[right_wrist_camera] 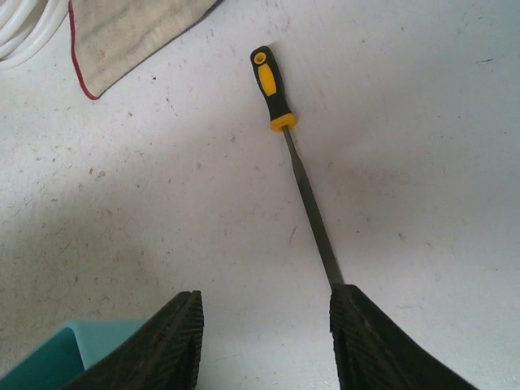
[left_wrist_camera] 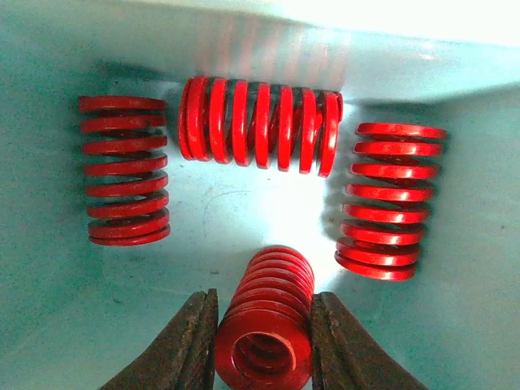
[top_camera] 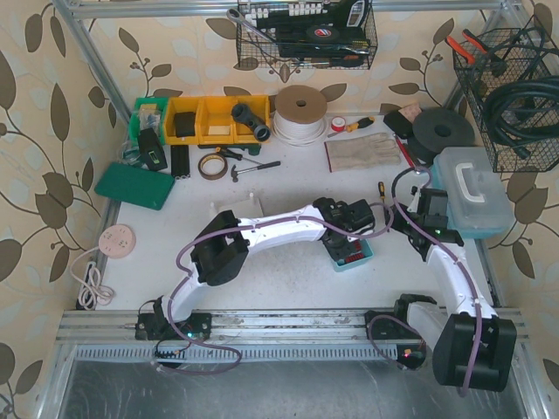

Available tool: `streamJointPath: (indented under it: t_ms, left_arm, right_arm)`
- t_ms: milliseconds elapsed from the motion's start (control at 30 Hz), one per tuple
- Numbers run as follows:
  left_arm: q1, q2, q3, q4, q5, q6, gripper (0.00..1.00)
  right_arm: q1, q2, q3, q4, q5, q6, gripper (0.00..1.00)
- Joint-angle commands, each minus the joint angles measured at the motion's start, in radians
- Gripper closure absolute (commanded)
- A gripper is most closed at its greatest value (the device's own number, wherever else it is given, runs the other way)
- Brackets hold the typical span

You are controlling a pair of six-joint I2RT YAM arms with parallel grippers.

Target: Install the large spring

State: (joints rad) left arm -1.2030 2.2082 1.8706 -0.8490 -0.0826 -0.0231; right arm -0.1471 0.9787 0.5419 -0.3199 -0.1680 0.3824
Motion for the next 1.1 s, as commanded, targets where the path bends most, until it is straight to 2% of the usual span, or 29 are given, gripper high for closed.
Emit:
streamJointPath:
  t_ms: [0,467,667,900,1000,1067]
  left_arm:
    - [0.014,-0.028,0.030,-0.074,0.018,0.020,0.78]
    - [0.017,-0.098,0.245,-0.189,-0.035,0.042,0.89]
    - [0.039,-0.163,0.305,-0.265,-0.115,0.027,0.93]
    - [0.125,-0.314,0.229,-0.347,-0.204,-0.010,0.96]
    - [0.203,-0.407,0.110,-0.334,-0.216,-0.028,0.96]
    - [0.266,-0.485,-0.003,-0.306,-0.207,-0.033,0.97]
  right_arm:
    - [-0.006,-0.026,-0.023,-0.004,0.030,0.017,0.55]
    - [-0.007,-0.086,-0.033,-0.028,0.104,0.033,0.52]
    - [-0.006,-0.098,-0.032,-0.033,0.096,0.024,0.47]
    - [-0.003,-0.115,-0.017,-0.030,0.022,0.019,0.27]
    - [0.030,-0.123,0.020,-0.051,-0.023,0.016,0.08]
    - [0.090,-0.121,0.066,-0.074,-0.017,0.012,0.06]
